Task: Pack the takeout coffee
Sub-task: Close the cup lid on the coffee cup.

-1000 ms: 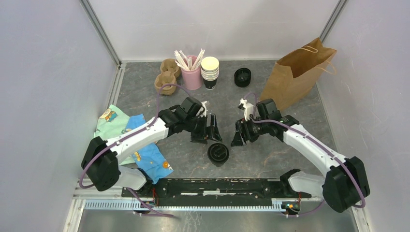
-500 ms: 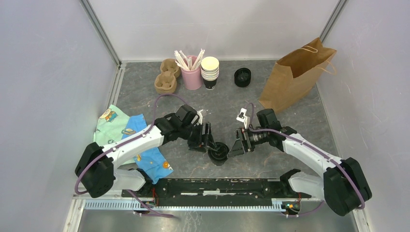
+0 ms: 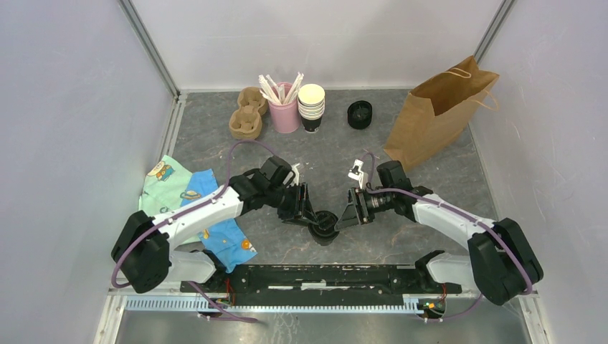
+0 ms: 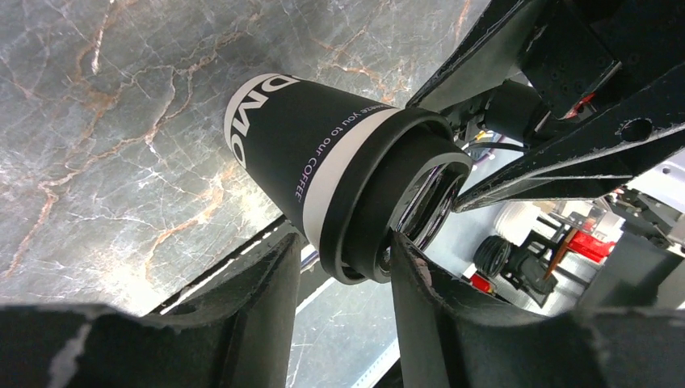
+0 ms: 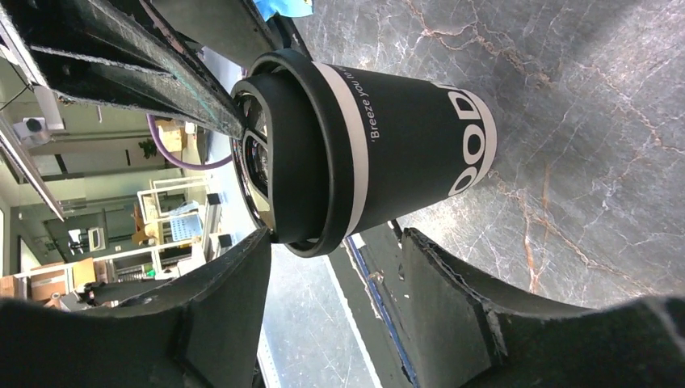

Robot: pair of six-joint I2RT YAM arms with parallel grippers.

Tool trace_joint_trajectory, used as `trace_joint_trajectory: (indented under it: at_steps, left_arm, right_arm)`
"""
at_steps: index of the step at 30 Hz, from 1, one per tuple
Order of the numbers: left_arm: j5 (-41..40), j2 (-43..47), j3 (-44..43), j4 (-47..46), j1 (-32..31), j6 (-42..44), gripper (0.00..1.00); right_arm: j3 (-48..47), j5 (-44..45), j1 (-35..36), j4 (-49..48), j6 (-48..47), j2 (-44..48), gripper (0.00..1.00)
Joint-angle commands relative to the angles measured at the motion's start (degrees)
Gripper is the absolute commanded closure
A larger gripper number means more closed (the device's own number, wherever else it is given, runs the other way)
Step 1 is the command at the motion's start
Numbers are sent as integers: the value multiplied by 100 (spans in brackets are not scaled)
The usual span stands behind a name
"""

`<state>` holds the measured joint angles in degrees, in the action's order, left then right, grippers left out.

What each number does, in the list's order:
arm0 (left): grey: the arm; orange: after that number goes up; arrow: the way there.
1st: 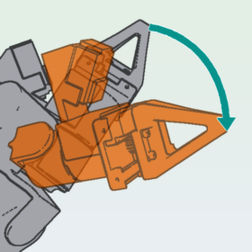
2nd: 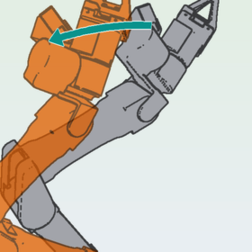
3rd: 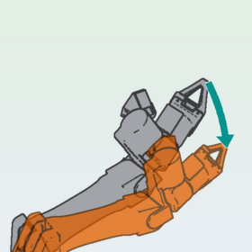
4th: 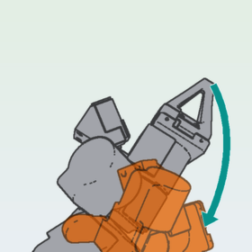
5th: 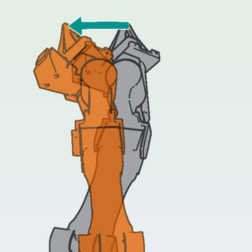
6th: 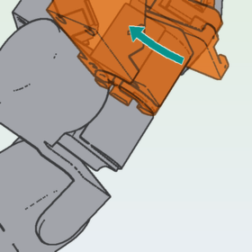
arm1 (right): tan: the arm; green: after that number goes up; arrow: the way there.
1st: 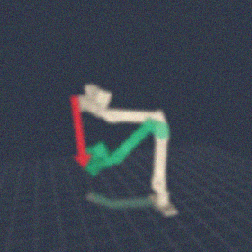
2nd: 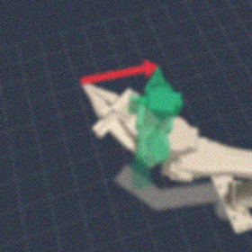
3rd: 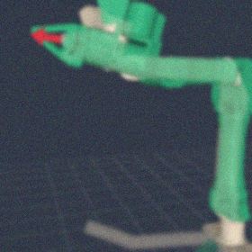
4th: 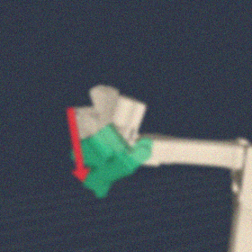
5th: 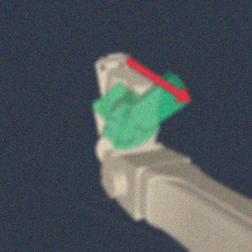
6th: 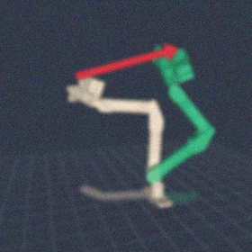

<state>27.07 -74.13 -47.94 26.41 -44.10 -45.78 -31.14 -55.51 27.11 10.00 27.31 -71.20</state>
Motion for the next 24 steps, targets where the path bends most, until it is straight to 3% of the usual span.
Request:
trace_joint_trajectory:
  at_steps: [1, 8, 13, 18, 20, 24]
  left_arm:
    - [-131, 56, 233, -64, 24, -170, 50]
    - [-475, 64, 905, -58, 24, -444, 56]
    - [-411, 36, 2013, -633, 47, -897, 61]
    - [-560, 186, 2014, -422, 76, -835, 61]
    - [-446, 178, 2005, -525, 85, -756, 60]
    - [-302, 629, 1489, -737, 113, -557, 46]
  right_arm:
    - [132, 327, 22, -346, -55, -159, 37]
    - [459, 1016, 6, -462, -274, -554, 43]
    - [817, 1797, -41, -372, -725, -927, 45]
    - [683, 2138, -40, -114, -1046, -1004, 46]
    - [442, 2174, -46, 103, -1210, -978, 45]
    - [-7, 1578, 53, 336, -1487, -946, 44]
